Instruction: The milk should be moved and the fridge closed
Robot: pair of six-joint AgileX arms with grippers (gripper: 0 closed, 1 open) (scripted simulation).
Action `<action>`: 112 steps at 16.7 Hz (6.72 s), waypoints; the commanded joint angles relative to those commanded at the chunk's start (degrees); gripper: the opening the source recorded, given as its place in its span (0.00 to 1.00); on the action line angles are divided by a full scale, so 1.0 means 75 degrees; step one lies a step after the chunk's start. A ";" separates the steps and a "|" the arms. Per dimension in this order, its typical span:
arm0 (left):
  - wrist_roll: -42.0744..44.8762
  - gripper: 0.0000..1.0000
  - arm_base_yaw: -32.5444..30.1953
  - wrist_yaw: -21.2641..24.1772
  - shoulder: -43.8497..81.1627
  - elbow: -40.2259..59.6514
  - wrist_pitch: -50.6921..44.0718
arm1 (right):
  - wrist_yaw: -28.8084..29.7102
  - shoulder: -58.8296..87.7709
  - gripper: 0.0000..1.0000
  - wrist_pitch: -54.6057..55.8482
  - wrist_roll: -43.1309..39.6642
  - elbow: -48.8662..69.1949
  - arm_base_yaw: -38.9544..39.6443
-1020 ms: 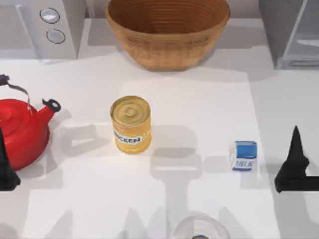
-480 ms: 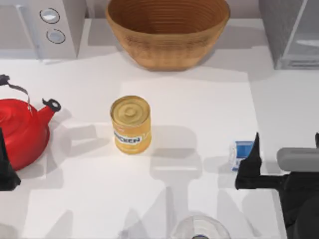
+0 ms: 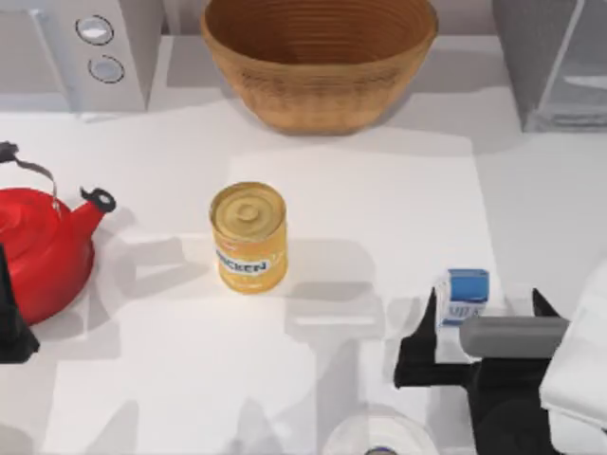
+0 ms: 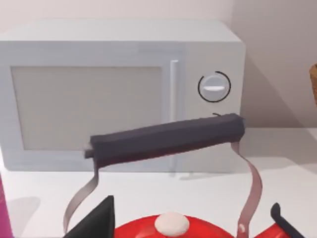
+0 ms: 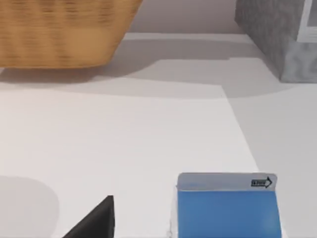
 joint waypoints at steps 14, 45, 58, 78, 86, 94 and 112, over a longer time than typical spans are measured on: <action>0.0000 1.00 0.0000 0.0000 0.0000 0.0000 0.0000 | -0.0602 0.0490 1.00 0.0584 -0.0204 0.0187 -0.0560; 0.0000 1.00 0.0000 0.0000 0.0000 0.0000 0.0000 | -0.1109 0.0823 0.00 0.0323 -0.0315 0.0858 -0.1082; 0.0000 1.00 0.0000 0.0000 0.0000 0.0000 0.0000 | -0.1205 -0.0384 0.00 -0.1061 -0.0226 0.0470 -0.1029; 0.0000 1.00 0.0000 0.0000 0.0000 0.0000 0.0000 | -0.4475 -0.2876 0.00 -0.2750 -0.0807 0.0894 -0.4335; 0.0000 1.00 0.0000 0.0000 0.0000 0.0000 0.0000 | -0.7420 -0.4465 0.00 -0.4000 -0.1195 0.1069 -0.7219; 0.0000 1.00 0.0000 0.0000 0.0000 0.0000 0.0000 | -0.7709 -0.4775 0.00 -0.4252 -0.1281 0.1134 -0.7580; 0.0000 1.00 0.0000 0.0000 0.0000 0.0000 0.0000 | -0.8971 0.0126 0.00 -0.6002 -0.1491 0.6885 -0.8776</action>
